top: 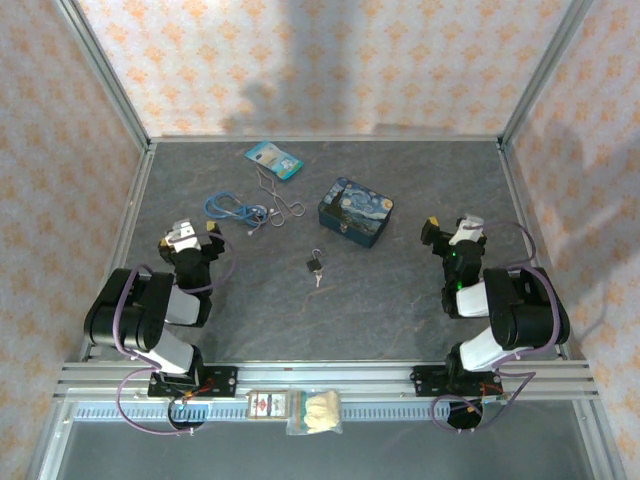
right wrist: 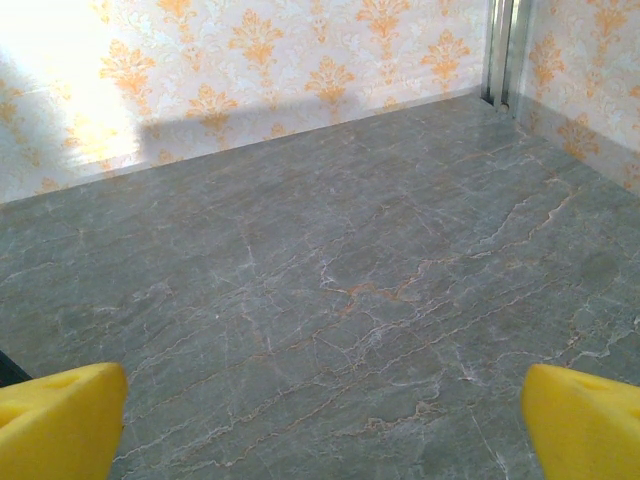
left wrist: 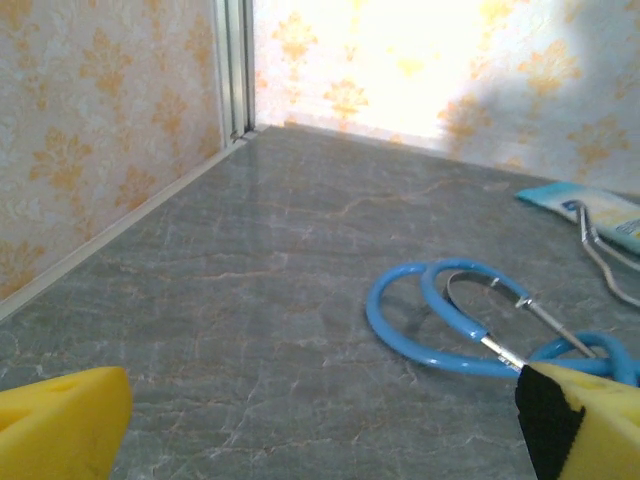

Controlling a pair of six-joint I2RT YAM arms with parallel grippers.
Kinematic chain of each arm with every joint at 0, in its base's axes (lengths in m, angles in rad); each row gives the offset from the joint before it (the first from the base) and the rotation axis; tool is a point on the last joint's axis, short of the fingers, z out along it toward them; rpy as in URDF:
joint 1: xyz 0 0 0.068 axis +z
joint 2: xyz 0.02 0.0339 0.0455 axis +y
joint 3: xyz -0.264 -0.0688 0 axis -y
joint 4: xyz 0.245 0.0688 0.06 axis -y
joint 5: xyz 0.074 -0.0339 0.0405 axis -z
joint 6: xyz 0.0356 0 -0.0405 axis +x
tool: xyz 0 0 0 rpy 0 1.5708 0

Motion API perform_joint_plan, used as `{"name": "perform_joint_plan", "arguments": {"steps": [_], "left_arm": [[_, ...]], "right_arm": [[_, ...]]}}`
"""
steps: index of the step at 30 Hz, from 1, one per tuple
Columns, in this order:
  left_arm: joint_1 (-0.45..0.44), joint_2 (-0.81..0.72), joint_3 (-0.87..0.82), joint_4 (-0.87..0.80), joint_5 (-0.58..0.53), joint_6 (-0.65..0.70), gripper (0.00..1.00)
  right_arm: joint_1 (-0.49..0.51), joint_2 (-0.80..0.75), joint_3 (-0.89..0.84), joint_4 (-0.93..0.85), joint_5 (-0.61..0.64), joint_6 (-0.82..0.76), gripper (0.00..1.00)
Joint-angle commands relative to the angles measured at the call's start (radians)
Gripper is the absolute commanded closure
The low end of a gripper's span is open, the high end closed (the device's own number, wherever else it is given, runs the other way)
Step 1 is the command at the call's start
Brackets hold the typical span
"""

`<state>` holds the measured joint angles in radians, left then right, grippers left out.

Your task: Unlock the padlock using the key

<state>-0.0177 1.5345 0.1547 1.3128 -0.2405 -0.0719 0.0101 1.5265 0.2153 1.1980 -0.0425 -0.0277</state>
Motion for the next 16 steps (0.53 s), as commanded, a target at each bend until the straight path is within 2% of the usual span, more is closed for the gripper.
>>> {"name": "perform_joint_plan", "arguments": {"steps": [1,14,15,16], "left_arm": [[0.004,-0.004,0.002,0.122,0.049,0.023,0.01],[0.004,0.002,0.048,0.029,0.072,0.028,0.01],[0.005,0.004,0.046,0.041,0.073,0.032,0.06],[0.007,0.001,0.049,0.030,0.078,0.028,0.76]], "right_arm": [[0.002,-0.009,0.014,0.039,-0.001,-0.001,0.00],[0.005,-0.011,0.009,0.042,0.004,-0.005,0.00],[0.005,-0.007,0.011,0.044,0.005,-0.004,0.00],[0.007,-0.008,0.015,0.037,0.007,-0.005,0.00]]}}
